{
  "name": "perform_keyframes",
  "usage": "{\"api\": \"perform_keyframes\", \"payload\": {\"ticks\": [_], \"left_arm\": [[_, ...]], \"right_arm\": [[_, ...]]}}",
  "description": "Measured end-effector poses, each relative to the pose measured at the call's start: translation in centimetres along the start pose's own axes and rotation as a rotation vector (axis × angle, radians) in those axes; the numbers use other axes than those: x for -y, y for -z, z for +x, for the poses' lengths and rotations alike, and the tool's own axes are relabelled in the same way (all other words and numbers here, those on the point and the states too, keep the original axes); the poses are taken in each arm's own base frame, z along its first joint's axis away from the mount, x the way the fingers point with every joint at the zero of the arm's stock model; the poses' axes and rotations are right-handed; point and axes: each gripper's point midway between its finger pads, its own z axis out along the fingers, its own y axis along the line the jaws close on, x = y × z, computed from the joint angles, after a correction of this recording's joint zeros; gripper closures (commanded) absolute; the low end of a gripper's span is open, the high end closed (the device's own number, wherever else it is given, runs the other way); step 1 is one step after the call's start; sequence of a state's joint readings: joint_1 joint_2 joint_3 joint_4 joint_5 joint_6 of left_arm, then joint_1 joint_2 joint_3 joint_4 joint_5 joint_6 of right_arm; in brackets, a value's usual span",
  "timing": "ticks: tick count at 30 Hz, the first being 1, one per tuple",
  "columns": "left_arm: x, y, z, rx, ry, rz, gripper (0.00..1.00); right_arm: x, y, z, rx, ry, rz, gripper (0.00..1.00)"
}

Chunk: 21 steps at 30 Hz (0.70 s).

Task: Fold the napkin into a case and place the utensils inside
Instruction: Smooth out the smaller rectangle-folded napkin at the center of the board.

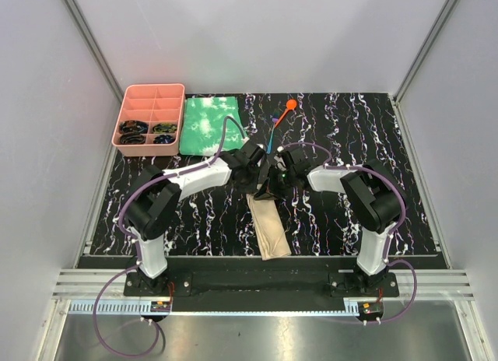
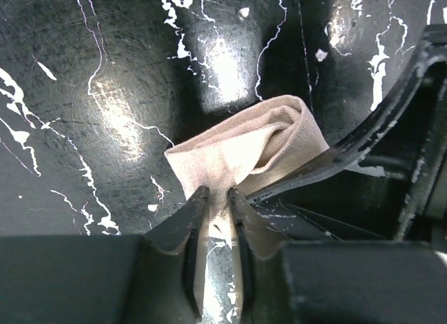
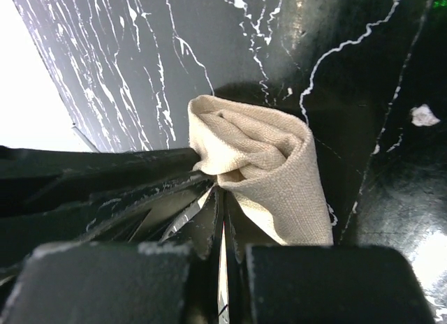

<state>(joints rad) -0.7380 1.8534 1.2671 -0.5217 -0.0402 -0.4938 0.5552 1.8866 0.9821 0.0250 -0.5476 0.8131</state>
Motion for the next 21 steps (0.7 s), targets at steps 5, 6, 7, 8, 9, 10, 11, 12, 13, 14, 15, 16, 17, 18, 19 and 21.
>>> {"api": "perform_keyframes", "payload": {"ticks": [5, 6, 7, 8, 9, 10, 11, 12, 13, 14, 15, 16, 17, 18, 19, 21], "left_arm": [[-0.1, -0.1, -0.1, 0.005, 0.006, -0.009, 1.00], [-0.1, 0.0, -0.1, 0.006, 0.008, -0.009, 1.00], [-0.1, 0.0, -0.1, 0.006, 0.010, -0.009, 1.00], [-0.1, 0.0, -0.1, 0.005, 0.012, -0.009, 1.00], [-0.1, 0.0, -0.1, 0.005, 0.016, -0.007, 1.00], [0.0, -0.1, -0.1, 0.004, 0.022, -0.007, 1.00], [0.0, -0.1, -0.1, 0.006, 0.029, -0.006, 1.00], [0.0, -0.1, 0.0, 0.007, 0.037, -0.004, 1.00], [0.0, -0.2, 0.0, 0.008, 0.046, -0.001, 1.00], [0.0, -0.3, 0.2, 0.008, 0.062, 0.005, 1.00], [0.0, -0.3, 0.4, 0.006, 0.074, 0.009, 1.00], [-0.1, -0.4, 0.5, 0.006, 0.083, 0.008, 1.00], [-0.1, -0.3, 0.5, 0.010, 0.095, 0.010, 1.00], [-0.1, -0.3, 0.5, 0.015, 0.106, 0.015, 1.00], [-0.1, -0.2, 0.6, 0.018, 0.114, 0.018, 1.00], [0.0, 0.0, 0.6, 0.023, 0.127, 0.024, 1.00]], "right_arm": [[-0.5, 0.0, 0.1, -0.008, 0.003, -0.024, 1.00], [-0.6, 0.0, 0.1, -0.008, 0.003, -0.028, 1.00], [-0.7, 0.0, 0.1, -0.010, 0.001, -0.035, 1.00], [-0.8, -0.1, 0.1, -0.013, 0.001, -0.043, 1.00], [-0.9, -0.1, 0.1, -0.017, -0.002, -0.048, 1.00], [-0.9, -0.2, 0.2, -0.021, -0.007, -0.050, 1.00], [-0.8, -0.3, 0.2, -0.026, -0.013, -0.053, 1.00], [-0.7, -0.5, 0.3, -0.033, -0.019, -0.057, 1.00], [-0.5, -0.8, 0.5, -0.044, -0.029, -0.060, 1.00], [-0.1, -1.2, 0.6, -0.055, -0.040, -0.060, 1.00], [0.2, -1.6, 0.8, -0.065, -0.052, -0.060, 1.00], [0.3, -1.9, 1.0, -0.081, -0.066, -0.076, 1.00], [0.2, -1.9, 1.0, -0.089, -0.075, -0.097, 1.00], [0.1, -1.9, 1.1, -0.090, -0.077, -0.108, 1.00], [0.1, -1.9, 1.0, -0.089, -0.077, -0.112, 1.00], [0.1, -1.8, 1.0, -0.089, -0.075, -0.113, 1.00]]}}
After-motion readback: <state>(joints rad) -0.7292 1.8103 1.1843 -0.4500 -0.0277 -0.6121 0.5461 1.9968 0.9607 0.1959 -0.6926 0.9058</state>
